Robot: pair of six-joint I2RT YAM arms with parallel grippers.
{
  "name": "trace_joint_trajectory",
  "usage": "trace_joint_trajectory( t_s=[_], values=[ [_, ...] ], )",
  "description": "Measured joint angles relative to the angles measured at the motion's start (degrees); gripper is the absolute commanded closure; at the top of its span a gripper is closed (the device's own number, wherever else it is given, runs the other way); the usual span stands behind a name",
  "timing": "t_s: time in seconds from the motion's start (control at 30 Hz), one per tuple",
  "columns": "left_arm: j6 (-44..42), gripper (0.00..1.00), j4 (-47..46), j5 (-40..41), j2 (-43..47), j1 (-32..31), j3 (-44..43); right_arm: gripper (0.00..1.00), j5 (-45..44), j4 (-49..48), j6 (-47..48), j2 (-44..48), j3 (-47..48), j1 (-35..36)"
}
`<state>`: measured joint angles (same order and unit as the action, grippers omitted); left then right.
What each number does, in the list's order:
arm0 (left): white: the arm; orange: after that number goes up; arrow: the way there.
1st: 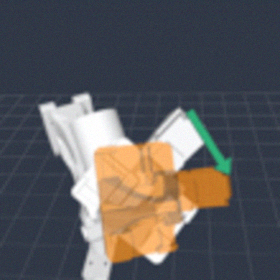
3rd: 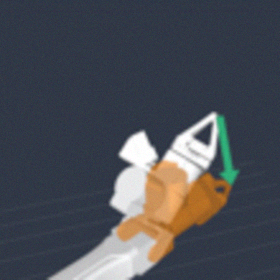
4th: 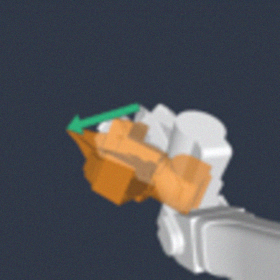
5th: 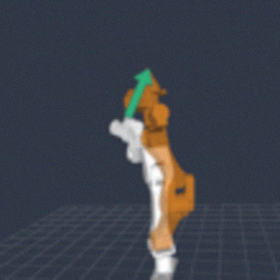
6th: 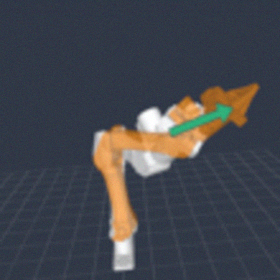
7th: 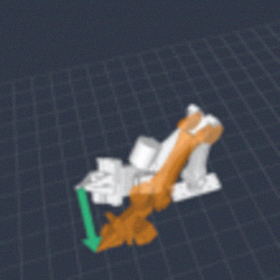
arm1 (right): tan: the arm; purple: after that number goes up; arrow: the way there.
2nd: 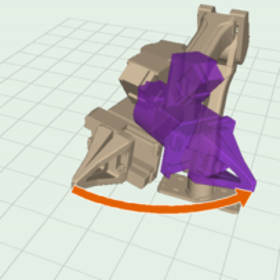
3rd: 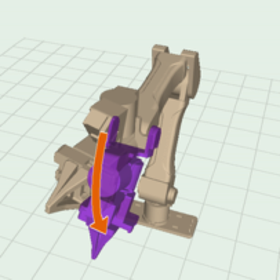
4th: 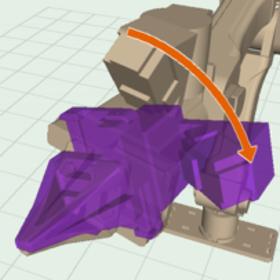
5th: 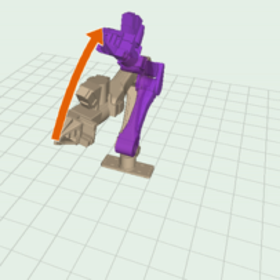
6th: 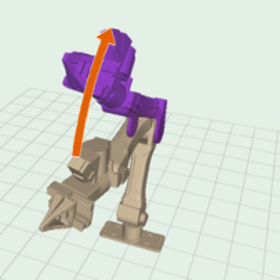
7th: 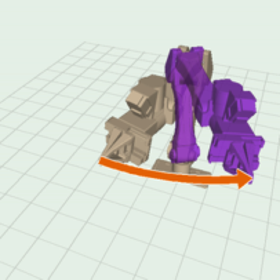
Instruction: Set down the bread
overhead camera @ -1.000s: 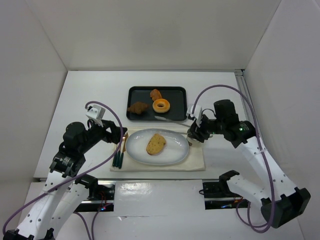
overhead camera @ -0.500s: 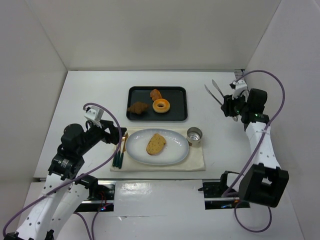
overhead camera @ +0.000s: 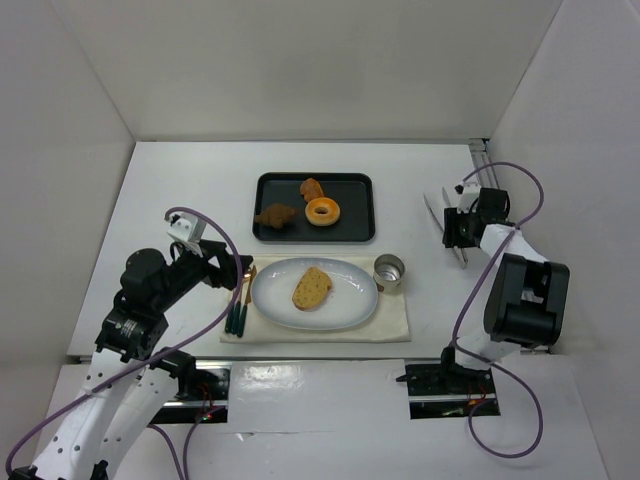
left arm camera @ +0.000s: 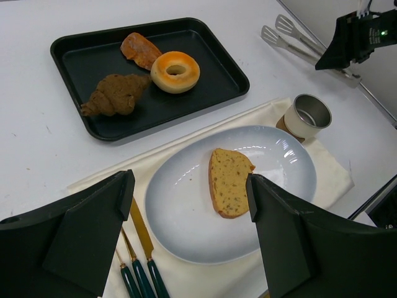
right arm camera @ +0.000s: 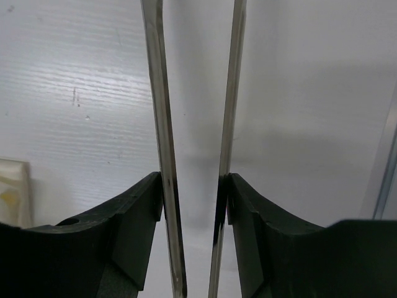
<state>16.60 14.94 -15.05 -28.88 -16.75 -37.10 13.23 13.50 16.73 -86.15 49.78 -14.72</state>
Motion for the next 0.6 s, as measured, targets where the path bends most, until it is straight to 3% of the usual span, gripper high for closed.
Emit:
trace_joint_trajectory(
  t_s=[0.17,0.37,0.53,0.57,0.6],
  values=[
    [0.0,0.1,0.0,-0.07,0.0,0.0,0.0,0.41,-1.9,0.92,0.02,-4.17,0.07,0.11],
    [0.0,0.1,0.0,-0.07,0.0,0.0,0.0,0.15,-1.9,2.51,0.42,-5.11,0.2,0.11],
    [0.0,0.1,0.0,-0.07,0.0,0.0,0.0,0.11,-1.03,3.28,0.83,-4.9,0.57,-0.31],
    [0.0,0.1,0.0,-0.07,0.0,0.0,0.0,0.0,-0.74,3.5,0.85,-4.46,0.57,-0.44],
    [0.0,0.1,0.0,-0.07,0.02,0.0,0.0,0.0,-0.57,4.0,0.79,-3.63,0.57,-0.7]
  ],
)
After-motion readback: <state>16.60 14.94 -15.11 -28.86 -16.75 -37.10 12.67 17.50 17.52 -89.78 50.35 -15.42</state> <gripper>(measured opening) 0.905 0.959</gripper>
